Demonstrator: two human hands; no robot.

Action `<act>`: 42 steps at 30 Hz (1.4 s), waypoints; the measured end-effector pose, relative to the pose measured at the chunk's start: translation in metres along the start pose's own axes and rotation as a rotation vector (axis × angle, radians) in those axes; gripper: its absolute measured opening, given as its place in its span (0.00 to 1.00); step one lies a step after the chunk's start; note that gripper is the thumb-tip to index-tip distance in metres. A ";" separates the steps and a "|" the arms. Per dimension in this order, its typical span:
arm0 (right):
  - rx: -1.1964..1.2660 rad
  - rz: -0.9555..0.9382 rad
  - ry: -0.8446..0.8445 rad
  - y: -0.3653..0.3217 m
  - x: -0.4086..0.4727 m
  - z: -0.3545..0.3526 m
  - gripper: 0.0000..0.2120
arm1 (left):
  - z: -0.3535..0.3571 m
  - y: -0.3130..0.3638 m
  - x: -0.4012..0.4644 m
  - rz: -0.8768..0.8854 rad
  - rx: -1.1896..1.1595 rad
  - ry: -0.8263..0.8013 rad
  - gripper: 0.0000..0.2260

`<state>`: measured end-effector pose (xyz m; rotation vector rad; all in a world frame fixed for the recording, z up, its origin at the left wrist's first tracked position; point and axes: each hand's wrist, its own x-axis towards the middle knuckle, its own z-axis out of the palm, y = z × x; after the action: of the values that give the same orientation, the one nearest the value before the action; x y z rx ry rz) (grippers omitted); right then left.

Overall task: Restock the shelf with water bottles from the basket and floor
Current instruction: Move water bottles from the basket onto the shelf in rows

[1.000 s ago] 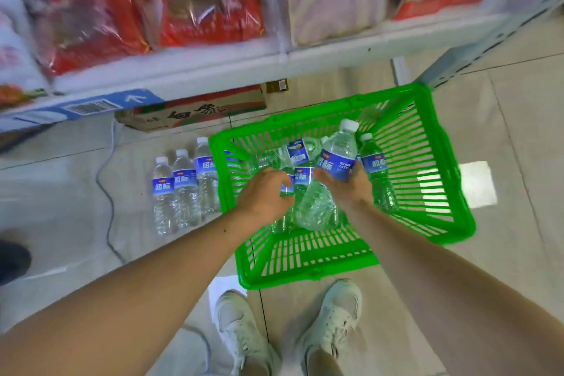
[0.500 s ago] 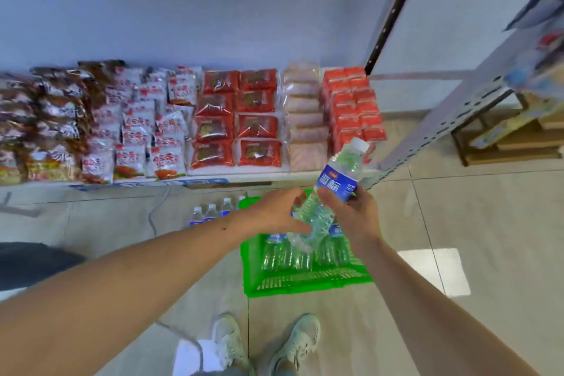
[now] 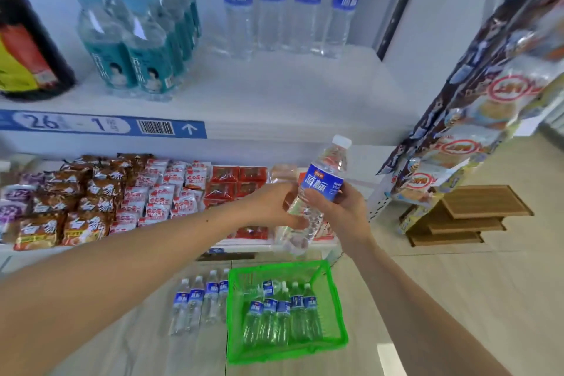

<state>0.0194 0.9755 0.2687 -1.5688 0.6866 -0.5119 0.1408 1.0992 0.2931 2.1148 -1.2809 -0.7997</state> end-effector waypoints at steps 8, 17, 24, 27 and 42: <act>-0.032 -0.120 0.003 -0.091 -0.013 0.005 0.22 | -0.070 0.044 -0.020 0.101 0.127 0.011 0.26; -0.047 -0.218 0.049 -0.174 0.020 0.022 0.24 | -0.149 0.076 -0.024 0.177 0.127 0.180 0.21; -0.042 -0.252 0.011 -0.210 0.085 0.037 0.33 | -0.192 0.073 0.016 0.097 0.140 0.323 0.29; -0.030 -0.277 -0.042 -0.215 0.119 0.043 0.31 | -0.205 0.069 0.040 0.052 0.134 0.359 0.29; -0.106 -0.337 -0.206 -0.210 0.268 0.080 0.33 | -0.236 0.012 0.154 -0.140 0.027 0.620 0.28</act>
<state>0.2945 0.8559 0.4494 -1.8204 0.2967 -0.5581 0.3611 0.9883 0.4301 2.2372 -0.8195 -0.1406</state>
